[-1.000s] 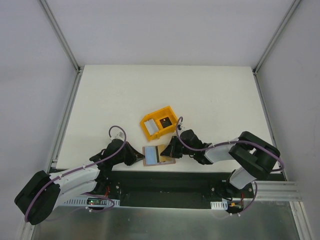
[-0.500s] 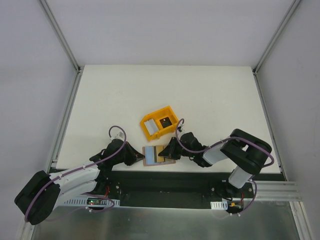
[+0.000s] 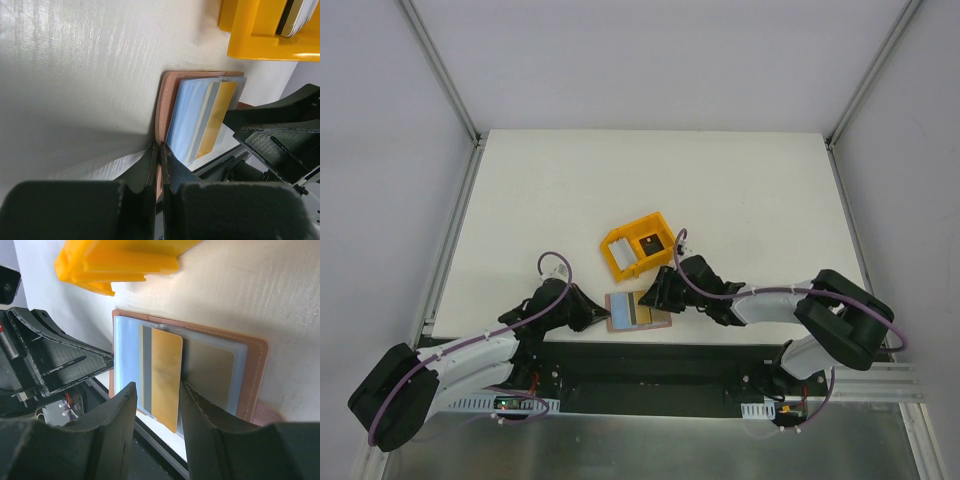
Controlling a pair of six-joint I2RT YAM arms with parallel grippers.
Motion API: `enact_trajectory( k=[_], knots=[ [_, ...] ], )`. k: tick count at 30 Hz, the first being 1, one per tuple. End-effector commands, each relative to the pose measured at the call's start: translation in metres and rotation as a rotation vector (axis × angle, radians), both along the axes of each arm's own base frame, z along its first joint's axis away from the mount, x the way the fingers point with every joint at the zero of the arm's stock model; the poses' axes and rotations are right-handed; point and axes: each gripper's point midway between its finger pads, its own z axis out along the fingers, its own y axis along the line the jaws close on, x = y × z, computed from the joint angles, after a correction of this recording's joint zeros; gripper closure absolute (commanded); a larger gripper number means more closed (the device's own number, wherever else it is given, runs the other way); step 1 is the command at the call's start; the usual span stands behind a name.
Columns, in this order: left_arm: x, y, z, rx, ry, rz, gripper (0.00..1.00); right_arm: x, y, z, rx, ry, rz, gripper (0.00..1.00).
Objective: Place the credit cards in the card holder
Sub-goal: Insert the credit card into the card holder.
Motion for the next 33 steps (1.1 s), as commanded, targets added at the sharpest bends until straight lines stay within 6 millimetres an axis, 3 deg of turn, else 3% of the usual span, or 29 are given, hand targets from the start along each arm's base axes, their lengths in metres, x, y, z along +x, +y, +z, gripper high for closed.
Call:
enact_trajectory(
  k=[1, 6, 18, 33],
  knots=[
    [-0.019, 0.022, -0.036, 0.077, 0.065, 0.017, 1.0, -0.01, -0.028, -0.034, -0.197, 0.043, 0.013, 0.57],
    [-0.02, 0.018, -0.032, 0.059, 0.063, 0.002, 1.0, -0.01, -0.023, -0.033, -0.199, 0.045, 0.033, 0.58],
    [-0.032, 0.022, -0.043, 0.083, 0.134, -0.008, 1.0, -0.005, -0.014, -0.03, -0.208, 0.026, 0.066, 0.58],
    [-0.03, 0.023, -0.043, 0.091, 0.133, 0.005, 1.0, 0.0, -0.012, -0.022, -0.201, 0.018, 0.04, 0.58]
  ],
)
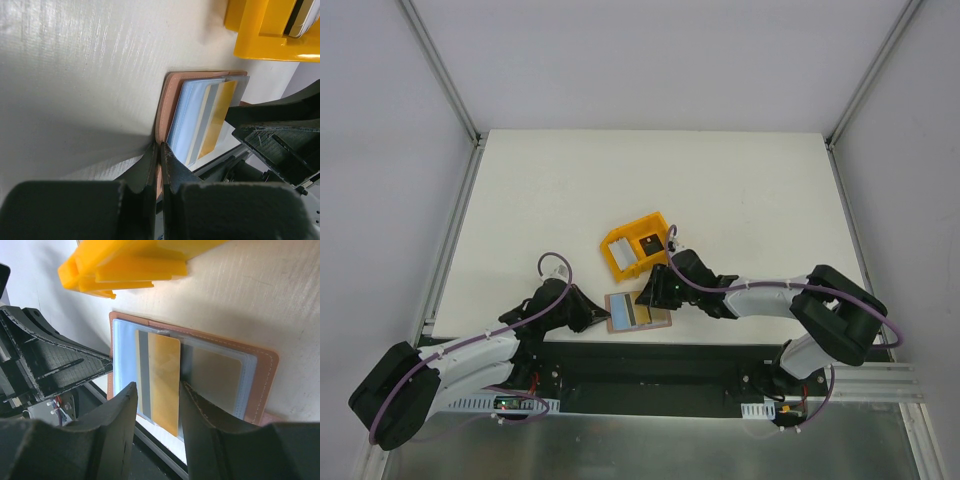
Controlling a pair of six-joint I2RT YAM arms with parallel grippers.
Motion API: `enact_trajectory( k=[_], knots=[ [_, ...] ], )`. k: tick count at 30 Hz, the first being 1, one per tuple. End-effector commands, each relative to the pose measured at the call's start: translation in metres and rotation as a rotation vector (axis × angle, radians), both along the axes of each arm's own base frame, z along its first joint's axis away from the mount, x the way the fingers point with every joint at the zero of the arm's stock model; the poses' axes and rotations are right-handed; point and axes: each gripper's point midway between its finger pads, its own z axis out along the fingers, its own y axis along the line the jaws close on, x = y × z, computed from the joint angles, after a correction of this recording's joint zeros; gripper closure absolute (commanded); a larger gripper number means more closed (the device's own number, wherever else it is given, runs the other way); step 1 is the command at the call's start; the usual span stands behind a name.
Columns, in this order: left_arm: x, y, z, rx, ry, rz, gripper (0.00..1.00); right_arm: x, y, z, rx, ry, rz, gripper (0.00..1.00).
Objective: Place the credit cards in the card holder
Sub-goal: Insert the credit card into the card holder.
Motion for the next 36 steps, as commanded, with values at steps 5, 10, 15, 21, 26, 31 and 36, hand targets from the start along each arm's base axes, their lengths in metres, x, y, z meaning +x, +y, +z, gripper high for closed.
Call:
enact_trajectory(
  k=[5, 10, 15, 21, 26, 31, 36],
  knots=[
    [-0.031, 0.024, -0.043, 0.088, 0.125, 0.0, 1.0, -0.005, -0.015, -0.019, -0.12, 0.03, -0.027, 0.58],
    [-0.036, 0.022, -0.041, 0.066, 0.141, -0.01, 1.0, -0.003, -0.013, -0.015, -0.122, 0.031, -0.058, 0.58],
    [-0.04, 0.023, -0.04, 0.05, 0.136, -0.014, 1.0, -0.01, -0.001, -0.011, -0.126, 0.024, -0.049, 0.57],
    [-0.037, 0.024, -0.038, 0.054, 0.101, -0.019, 1.0, -0.012, 0.009, -0.013, -0.175, -0.016, -0.025, 0.57],
    [-0.037, 0.027, -0.042, 0.071, 0.109, -0.008, 1.0, -0.011, 0.004, -0.02, -0.253, -0.019, 0.0, 0.56],
    [-0.038, 0.029, -0.043, 0.078, 0.106, -0.007, 1.0, -0.009, 0.005, -0.017, -0.222, -0.032, -0.02, 0.56],
    [-0.034, 0.031, -0.044, 0.098, 0.075, -0.014, 1.0, -0.005, 0.005, -0.008, -0.225, -0.064, -0.009, 0.55]
  ],
)
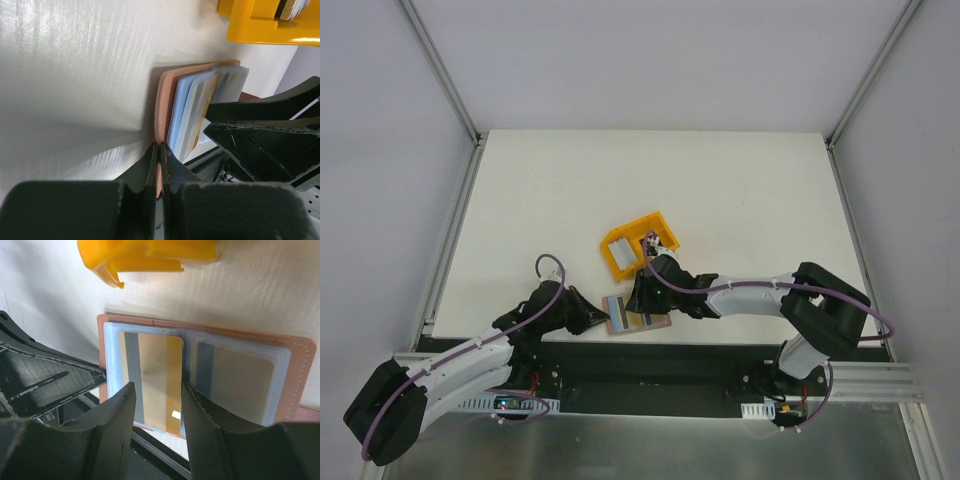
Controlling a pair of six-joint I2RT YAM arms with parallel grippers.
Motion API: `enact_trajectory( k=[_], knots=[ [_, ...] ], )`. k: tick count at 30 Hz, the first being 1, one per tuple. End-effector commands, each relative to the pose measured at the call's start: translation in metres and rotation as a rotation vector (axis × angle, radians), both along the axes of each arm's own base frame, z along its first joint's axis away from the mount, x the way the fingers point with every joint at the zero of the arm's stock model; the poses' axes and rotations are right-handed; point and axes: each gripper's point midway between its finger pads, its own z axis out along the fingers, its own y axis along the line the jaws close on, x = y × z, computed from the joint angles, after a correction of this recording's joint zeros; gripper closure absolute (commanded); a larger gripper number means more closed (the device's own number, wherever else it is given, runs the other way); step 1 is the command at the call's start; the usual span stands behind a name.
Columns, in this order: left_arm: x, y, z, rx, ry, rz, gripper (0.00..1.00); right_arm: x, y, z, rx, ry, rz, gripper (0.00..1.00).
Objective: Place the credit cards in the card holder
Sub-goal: Insert the credit card into the card holder.
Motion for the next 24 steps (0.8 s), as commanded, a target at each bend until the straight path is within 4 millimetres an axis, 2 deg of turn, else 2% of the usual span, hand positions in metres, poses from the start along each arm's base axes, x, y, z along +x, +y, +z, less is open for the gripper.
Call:
enact_trajectory(
  k=[1, 5, 14, 24],
  knots=[
    [-0.026, 0.028, -0.051, 0.126, 0.069, -0.013, 1.0, 0.008, -0.015, -0.001, -0.07, -0.046, -0.027, 0.55],
    [-0.029, 0.031, -0.056, 0.135, 0.087, -0.002, 1.0, 0.01, -0.014, 0.004, -0.05, -0.061, -0.035, 0.55],
    [-0.028, 0.034, -0.059, 0.142, 0.088, 0.018, 1.0, 0.004, -0.031, 0.0, -0.064, -0.054, -0.059, 0.55],
    [-0.027, 0.034, -0.058, 0.142, 0.09, 0.023, 1.0, -0.009, -0.014, -0.003, 0.016, 0.007, -0.015, 0.55]
  ],
)
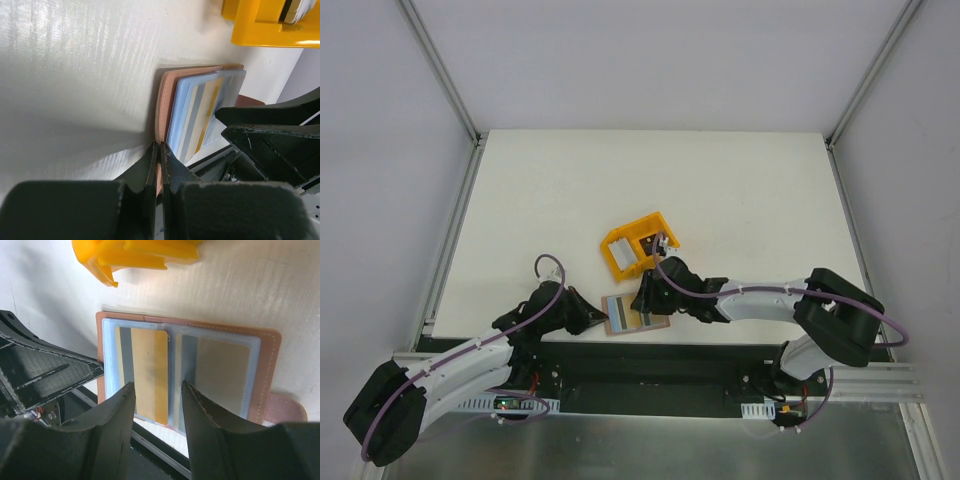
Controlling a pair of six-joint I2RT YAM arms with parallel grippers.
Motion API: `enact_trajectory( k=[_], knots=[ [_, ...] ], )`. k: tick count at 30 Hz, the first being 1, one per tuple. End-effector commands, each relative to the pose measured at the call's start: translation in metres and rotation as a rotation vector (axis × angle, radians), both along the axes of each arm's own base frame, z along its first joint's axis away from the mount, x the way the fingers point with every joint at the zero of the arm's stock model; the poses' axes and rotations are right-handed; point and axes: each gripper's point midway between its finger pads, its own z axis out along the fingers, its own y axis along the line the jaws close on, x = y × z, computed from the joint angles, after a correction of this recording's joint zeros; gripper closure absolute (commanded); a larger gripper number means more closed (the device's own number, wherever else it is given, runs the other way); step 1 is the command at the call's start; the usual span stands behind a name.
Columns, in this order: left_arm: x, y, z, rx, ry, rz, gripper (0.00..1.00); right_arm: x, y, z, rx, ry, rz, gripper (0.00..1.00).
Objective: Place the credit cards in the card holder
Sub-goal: Insert the credit card into the card holder.
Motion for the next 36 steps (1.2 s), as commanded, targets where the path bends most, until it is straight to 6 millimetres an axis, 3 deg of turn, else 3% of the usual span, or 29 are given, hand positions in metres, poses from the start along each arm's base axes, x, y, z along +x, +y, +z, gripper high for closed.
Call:
enact_trajectory(
  k=[1, 20, 26, 31, 36],
  knots=[
    [-0.028, 0.03, -0.055, 0.118, 0.104, 0.018, 1.0, -0.008, 0.001, -0.01, -0.006, 0.037, 0.018, 0.55],
    [-0.022, 0.027, -0.048, 0.121, 0.092, 0.02, 1.0, -0.025, 0.046, 0.019, 0.066, 0.057, 0.147, 0.62],
    [-0.021, 0.026, -0.047, 0.12, 0.091, 0.018, 1.0, -0.029, 0.054, 0.013, 0.043, 0.076, 0.175, 0.62],
    [-0.02, 0.026, -0.046, 0.119, 0.087, 0.018, 1.0, -0.027, 0.05, 0.013, 0.017, 0.063, 0.163, 0.62],
    [-0.02, 0.026, -0.046, 0.117, 0.081, 0.02, 1.0, -0.021, 0.032, 0.022, -0.039, 0.009, 0.147, 0.59]
  ],
)
